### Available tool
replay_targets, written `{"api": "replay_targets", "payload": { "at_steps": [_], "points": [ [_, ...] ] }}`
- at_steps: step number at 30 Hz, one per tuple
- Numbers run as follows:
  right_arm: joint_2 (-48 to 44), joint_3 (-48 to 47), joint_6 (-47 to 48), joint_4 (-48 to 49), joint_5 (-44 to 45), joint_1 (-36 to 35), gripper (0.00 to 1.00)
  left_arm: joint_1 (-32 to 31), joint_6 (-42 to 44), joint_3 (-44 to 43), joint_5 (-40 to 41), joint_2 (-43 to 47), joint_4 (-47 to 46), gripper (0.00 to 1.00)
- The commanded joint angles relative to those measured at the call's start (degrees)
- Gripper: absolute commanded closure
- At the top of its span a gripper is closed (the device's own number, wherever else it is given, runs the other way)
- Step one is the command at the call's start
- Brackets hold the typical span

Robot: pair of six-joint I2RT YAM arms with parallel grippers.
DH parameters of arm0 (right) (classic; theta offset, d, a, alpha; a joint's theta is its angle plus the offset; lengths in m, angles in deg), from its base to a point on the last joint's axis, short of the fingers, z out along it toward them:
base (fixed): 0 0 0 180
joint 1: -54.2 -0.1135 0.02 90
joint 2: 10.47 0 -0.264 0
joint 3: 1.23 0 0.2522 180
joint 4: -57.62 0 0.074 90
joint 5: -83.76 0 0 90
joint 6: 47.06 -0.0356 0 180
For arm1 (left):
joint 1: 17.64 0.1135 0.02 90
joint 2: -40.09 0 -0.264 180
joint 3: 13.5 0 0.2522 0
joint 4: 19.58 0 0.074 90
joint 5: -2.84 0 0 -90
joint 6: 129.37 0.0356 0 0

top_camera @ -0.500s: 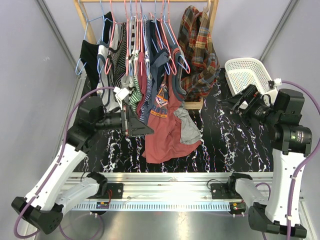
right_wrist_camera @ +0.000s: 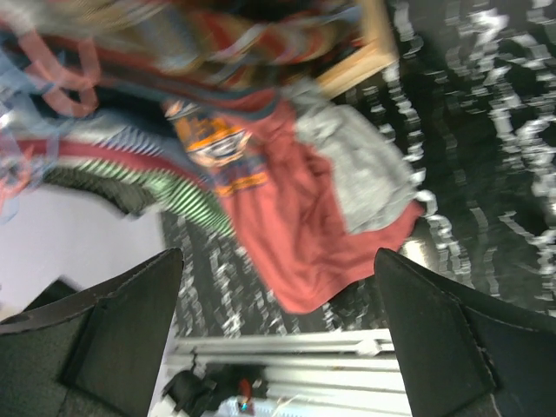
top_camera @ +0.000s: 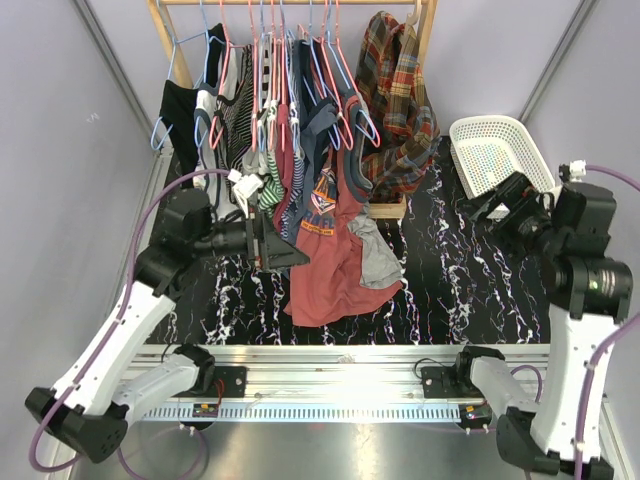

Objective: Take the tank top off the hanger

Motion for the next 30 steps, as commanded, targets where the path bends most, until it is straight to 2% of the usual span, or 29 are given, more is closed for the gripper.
{"api": "replay_targets", "payload": {
  "at_steps": [1, 5, 6, 9, 12, 16, 18, 22, 25, 27, 28, 30],
  "points": [
    [6.5, 2.3, 2.7, 0.9, 12.4, 0.0, 0.00, 1.4, 9.3, -1.5, 7.4, -5.4, 7.9, 0.01],
    [14.3, 7.2, 4.1, 2.7, 17.0, -0.1, 0.00, 4.6, 12.1, -1.3, 18.2, -13.4, 13.9, 0.01],
    [15.2, 8.6, 4.3, 4.3, 17.0, -0.1, 0.00, 4.7, 12.5, -1.4, 23.8, -14.7, 14.6, 0.01],
    [18.8, 12.3, 6.0, 5.8, 17.4, -0.1, 0.00, 4.8, 13.1, -1.8, 30.4, -17.4, 16.2, 0.01],
    [20.1, 15.1, 7.4, 6.8, 17.9, -0.1, 0.00, 4.9, 13.1, -1.4, 32.8, -17.1, 15.2, 0.01],
    [18.0, 12.7, 8.2, 6.3, 15.3, -0.1, 0.00, 5.0, 11.8, -2.2, 32.3, -14.0, 14.7, 0.01],
    [14.6, 10.8, 8.7, 5.9, 13.4, -0.1, 0.00, 5.0, 11.3, -3.6, 29.6, -11.9, 14.1, 0.01],
    [8.2, 4.7, 8.8, 2.2, 13.2, -0.1, 0.00, 5.2, 10.4, -5.3, 26.7, -3.3, 14.6, 0.01],
    [3.2, 3.1, 5.2, 0.0, 12.9, -0.1, 0.00, 5.9, 7.2, -4.6, 25.4, 2.1, 14.7, 0.01],
    [0.1, 3.2, 4.1, 1.2, 9.4, -0.1, 0.00, 6.2, 5.2, -3.6, 22.2, 5.0, 11.9, 0.01],
    [-0.8, 3.6, 3.6, 2.1, 3.4, -0.1, 0.00, 6.4, 2.5, -3.0, 20.6, 5.8, 10.2, 0.01],
    [-2.9, 4.2, 1.8, 4.6, -1.9, -0.1, 0.00, 6.4, -0.6, -0.7, 16.1, 7.7, 4.4, 0.01]
  ]
}}
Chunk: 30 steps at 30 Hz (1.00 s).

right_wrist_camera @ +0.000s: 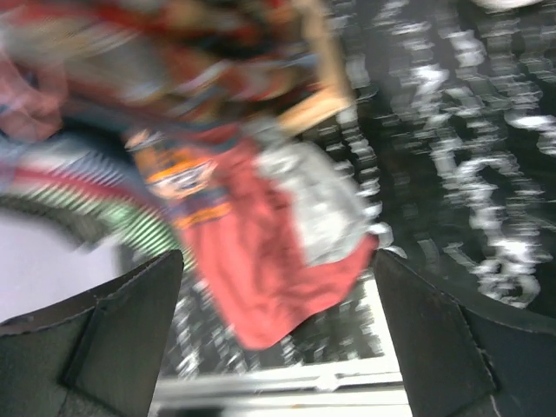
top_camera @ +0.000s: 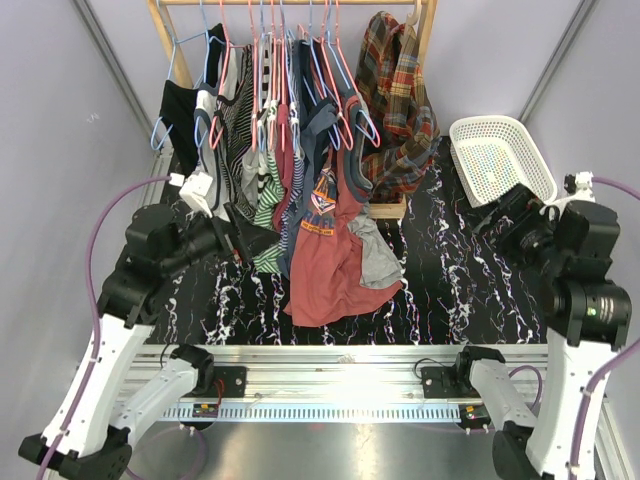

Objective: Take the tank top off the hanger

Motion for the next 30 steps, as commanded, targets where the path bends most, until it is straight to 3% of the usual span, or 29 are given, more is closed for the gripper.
{"api": "replay_targets", "payload": {
  "at_steps": [1, 2, 3, 4, 5, 8, 9, 10, 11, 13, 15, 17, 18, 19, 21, 22, 26, 30],
  "points": [
    [-0.9, 0.9, -4.2, 2.2, -14.3, -0.1, 0.04, 0.3, -8.8, 2.7, -8.8, 1.8, -10.2, 0.01],
    [-2.1, 1.4, -4.4, 3.3, -16.6, -0.1, 0.61, 0.4, -10.0, 4.3, -9.7, 2.3, -11.8, 0.03],
    [-2.6, 2.0, -4.7, 4.5, -18.4, -0.1, 1.00, 0.3, -11.1, 5.3, -12.4, 3.2, -16.2, 0.16],
    [-3.0, 1.9, -5.3, 3.8, -18.8, -0.1, 1.00, 0.3, -12.7, 6.1, -13.4, 3.6, -17.8, 0.45],
    [-4.2, 1.9, -5.0, 3.7, -19.3, -0.1, 1.00, 0.3, -13.3, 6.8, -13.4, 3.9, -18.2, 0.99],
    [-6.7, 2.2, -4.8, 3.9, -17.2, -0.1, 1.00, 0.3, -12.5, 7.0, -12.4, 4.9, -15.9, 1.00],
    [-7.0, 2.1, -4.9, 3.3, -16.1, -0.1, 1.00, 0.3, -11.6, 6.7, -10.6, 5.3, -13.0, 0.97],
    [-6.6, 1.4, -5.0, 2.3, -13.7, -0.1, 0.83, 0.4, -9.0, 5.1, -9.3, 5.4, -10.3, 0.66],
    [-6.0, 0.9, -4.9, 1.0, -12.8, -0.1, 0.47, 0.4, -7.4, 4.2, -7.5, 5.4, -7.0, 0.02],
    [-4.6, -0.1, -4.3, -2.3, -12.6, -0.1, 0.01, 0.3, -3.0, 2.1, -3.8, 4.7, 0.3, 0.01],
    [-3.2, 0.6, -3.7, -0.5, -17.3, -0.1, 0.00, 0.4, -1.8, 2.0, -6.8, 4.5, 1.2, 0.01],
    [-3.4, 5.8, -6.8, 5.9, -34.8, -0.1, 0.00, 0.4, -4.9, 5.3, -13.8, 4.6, -4.0, 0.01],
    [-3.7, 11.0, -9.9, 14.8, -40.9, -0.1, 0.00, 0.4, -7.9, 7.4, -22.5, 4.7, -14.3, 0.01],
    [-4.0, 13.7, -17.4, 20.3, -50.5, -0.1, 0.00, 0.4, -17.2, 12.4, -26.2, 4.9, -21.5, 0.01],
    [-6.1, 17.6, -22.4, 30.8, -53.4, -0.7, 0.00, 0.2, -27.4, 17.0, -32.5, 5.3, -42.3, 0.01],
    [-6.8, 17.8, -22.8, 31.5, -53.2, -0.8, 0.00, 0.2, -31.9, 18.7, -33.5, 5.5, -45.4, 0.01],
    [-6.7, 20.3, -26.5, 37.2, -54.8, -2.2, 0.00, -3.4, -24.5, 15.1, -34.0, 4.7, -37.0, 0.01],
    [-6.3, 25.5, -32.0, 46.3, -55.2, -5.8, 0.00, -9.9, -25.1, 15.3, -33.4, 1.8, -40.5, 0.01]
  ]
}}
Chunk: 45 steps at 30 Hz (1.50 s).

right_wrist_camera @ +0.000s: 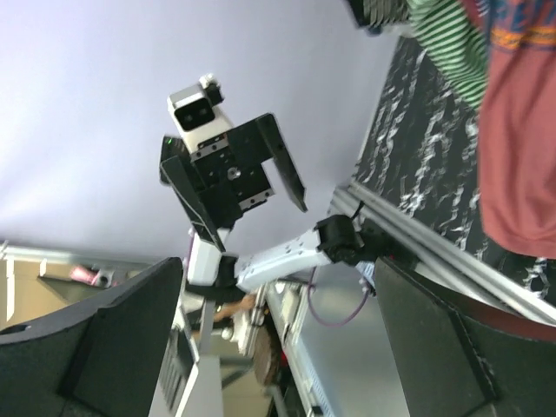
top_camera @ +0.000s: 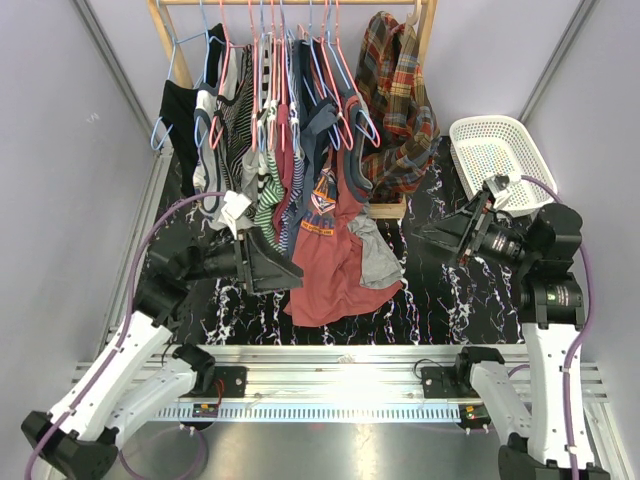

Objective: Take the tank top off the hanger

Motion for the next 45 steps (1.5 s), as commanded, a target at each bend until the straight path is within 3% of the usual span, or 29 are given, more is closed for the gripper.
{"api": "replay_targets", "payload": {
  "at_steps": [1, 11, 15, 19, 20, 23, 25, 27, 29, 31, 33, 37, 45],
  "points": [
    [0.5, 3.0, -8.3, 13.8, -4.7, -3.6, 0.00, -4.4, -1.7, -1.9, -3.4, -2.1, -7.5, 0.01],
    [10.2, 4.5, -4.8, 16.6, 6.7, -28.6, 0.00, -10.4, -1.3, -3.4, -3.3, -9.5, -11.6, 0.01],
    [15.8, 2.8, -2.9, 16.5, 10.1, -34.2, 0.00, -10.5, 1.1, -3.3, -2.8, -10.1, -9.5, 0.01],
    [18.4, -4.7, 7.2, 4.2, 17.3, -34.2, 0.00, -9.8, 12.4, -7.4, 2.3, -9.0, 6.4, 0.01],
    [18.6, -6.7, 9.3, -3.1, 19.9, -34.2, 0.00, -9.1, 15.0, -8.6, 3.8, -8.8, 14.8, 0.01],
    [20.5, -14.8, 16.4, -18.7, 33.3, -33.7, 0.00, -1.1, 23.0, -11.8, 9.7, -7.9, 29.5, 0.01],
    [21.4, -18.8, 19.1, -25.1, 43.1, -31.7, 0.00, 9.5, 28.7, -13.6, 11.9, -7.9, 36.2, 0.01],
    [21.5, -20.5, 20.4, -31.9, 48.3, -28.4, 0.00, 14.6, 35.4, -16.0, 22.3, -9.5, 46.5, 0.01],
    [20.9, -21.2, 22.6, -37.9, 51.9, -20.6, 0.00, 16.8, 37.2, -20.4, 31.0, -11.3, 52.9, 0.01],
    [20.6, -23.8, 25.3, -41.1, 58.9, -15.9, 0.00, 20.6, 39.3, -23.6, 37.2, -11.1, 53.7, 0.01],
    [20.8, -26.9, 27.0, -44.2, 66.3, -15.7, 0.00, 21.0, 40.8, -25.9, 41.6, -11.8, 54.6, 0.01],
    [24.9, -29.4, 28.9, -46.0, 70.6, -15.7, 0.00, 22.0, 43.0, -26.7, 48.5, -14.3, 55.0, 0.01],
    [33.9, -11.5, 29.3, -32.9, 69.5, -15.6, 0.00, 27.9, 43.2, -13.7, 52.9, -22.7, 49.4, 0.01]
  ]
}}
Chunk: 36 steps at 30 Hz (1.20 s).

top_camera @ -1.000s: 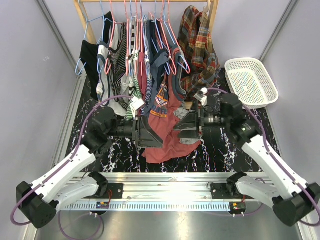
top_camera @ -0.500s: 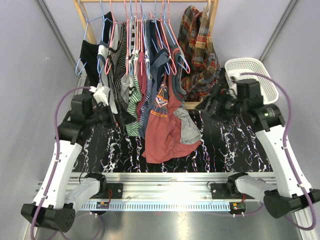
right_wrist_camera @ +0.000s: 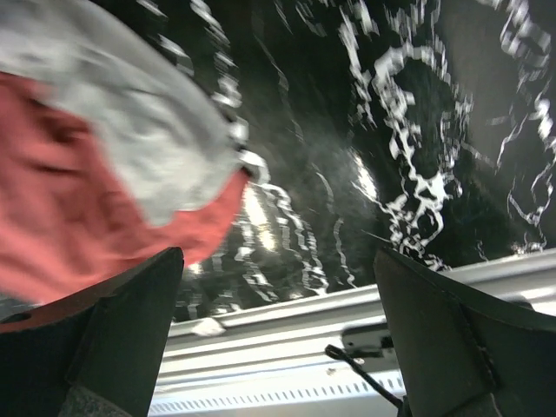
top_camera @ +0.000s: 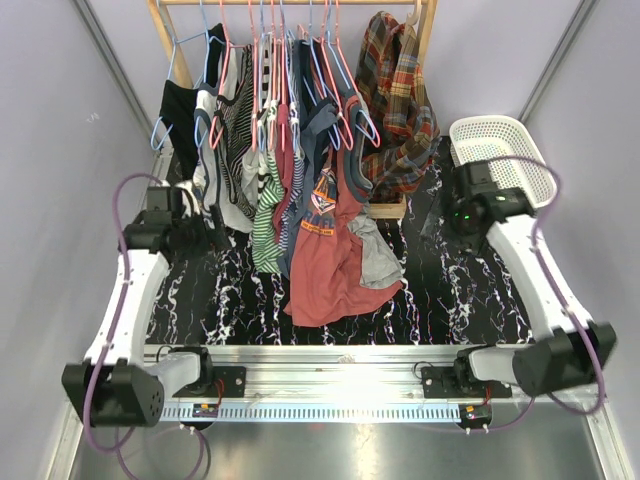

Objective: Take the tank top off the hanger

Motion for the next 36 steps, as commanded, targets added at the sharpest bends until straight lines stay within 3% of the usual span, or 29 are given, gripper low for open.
{"api": "replay_targets", "payload": {
  "at_steps": [1, 7, 14, 17, 27, 36],
  "points": [
    [5.4, 6.6, 1.5, 5.3, 1.5, 0.0, 0.00, 1.9, 1.4, 5.5, 3.9, -3.2, -2.6, 0.01],
    [7.8, 6.5, 2.7, 8.2, 2.2, 0.0, 0.00, 2.6, 1.4, 4.3, 3.7, -4.9, -4.1, 0.01],
    [0.2, -11.0, 3.6, -1.1, 6.2, 0.0, 0.00, 2.5, 0.9, -4.1, -0.9, 1.7, -0.5, 0.01],
    [-5.0, -13.9, 3.5, -2.0, 6.2, 0.0, 0.00, 2.5, 0.7, -5.5, -3.6, 6.5, -1.3, 0.01],
    [-15.4, -5.9, 3.2, 2.9, 3.2, 0.0, 0.01, 2.4, -0.1, -3.7, -8.8, 11.7, -4.2, 0.01],
    [-17.3, -4.1, 3.4, 4.3, 0.7, -0.1, 0.00, 2.5, -1.9, -1.5, -13.2, 12.0, -7.0, 0.01]
  ]
}}
